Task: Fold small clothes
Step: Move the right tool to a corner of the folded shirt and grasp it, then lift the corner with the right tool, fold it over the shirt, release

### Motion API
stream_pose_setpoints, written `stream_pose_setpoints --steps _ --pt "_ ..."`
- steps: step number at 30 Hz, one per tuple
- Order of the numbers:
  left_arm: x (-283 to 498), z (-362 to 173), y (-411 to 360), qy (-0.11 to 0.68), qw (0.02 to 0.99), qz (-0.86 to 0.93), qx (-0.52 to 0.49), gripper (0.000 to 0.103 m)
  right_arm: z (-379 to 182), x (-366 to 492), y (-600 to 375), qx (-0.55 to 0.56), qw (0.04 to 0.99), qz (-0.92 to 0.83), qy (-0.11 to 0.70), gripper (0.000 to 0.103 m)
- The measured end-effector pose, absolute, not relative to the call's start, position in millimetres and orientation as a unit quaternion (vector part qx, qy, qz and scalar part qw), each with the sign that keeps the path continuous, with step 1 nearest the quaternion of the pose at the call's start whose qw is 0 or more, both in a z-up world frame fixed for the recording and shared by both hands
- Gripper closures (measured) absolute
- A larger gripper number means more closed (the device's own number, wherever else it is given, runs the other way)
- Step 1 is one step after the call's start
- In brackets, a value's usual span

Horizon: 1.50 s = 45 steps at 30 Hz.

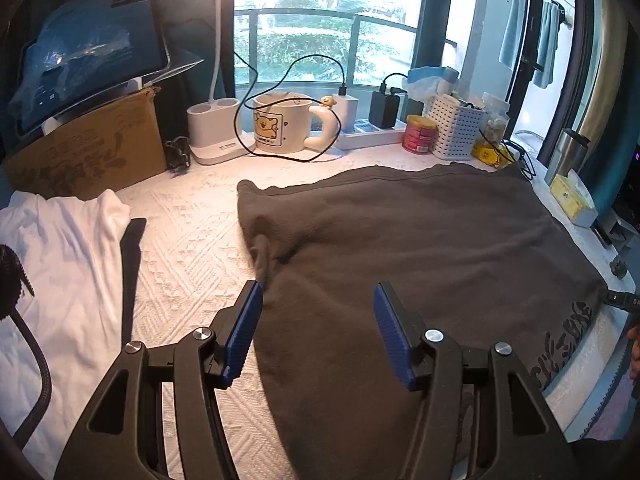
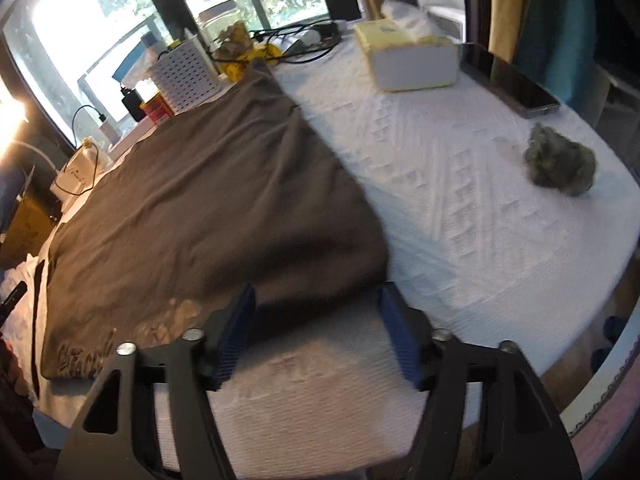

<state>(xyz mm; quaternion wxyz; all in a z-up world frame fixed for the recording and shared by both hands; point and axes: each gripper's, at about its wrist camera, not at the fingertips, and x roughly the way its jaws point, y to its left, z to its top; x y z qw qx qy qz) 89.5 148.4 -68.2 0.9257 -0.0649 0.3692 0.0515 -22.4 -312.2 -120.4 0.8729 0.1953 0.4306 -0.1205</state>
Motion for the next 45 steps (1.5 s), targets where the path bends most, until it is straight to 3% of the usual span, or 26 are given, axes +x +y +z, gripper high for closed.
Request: stream_pose_setpoints --steps 13,15,16,17,36,45 --pt "96 -74 174 0.384 0.917 0.078 -0.078 0.045 -125 55 -293 0.165 0.897 -0.105 0.396 0.033" --pt "97 -74 177 0.385 0.916 0.081 -0.078 0.045 -126 72 -286 0.150 0.902 -0.097 0.393 0.041" --pt "98 -74 178 0.385 0.916 0.082 -0.078 0.045 -126 76 -283 0.142 0.903 -0.099 0.393 0.056" --pt "98 -74 180 0.385 0.916 0.082 -0.078 0.045 -127 85 -281 0.132 0.904 -0.095 0.396 0.078" --pt "95 -68 195 0.358 0.928 0.052 -0.084 0.045 -56 130 -158 0.008 0.942 0.017 0.335 0.083" --pt "79 -59 203 0.331 0.938 0.032 -0.093 0.045 -57 145 -71 -0.037 0.937 0.099 0.332 0.083"
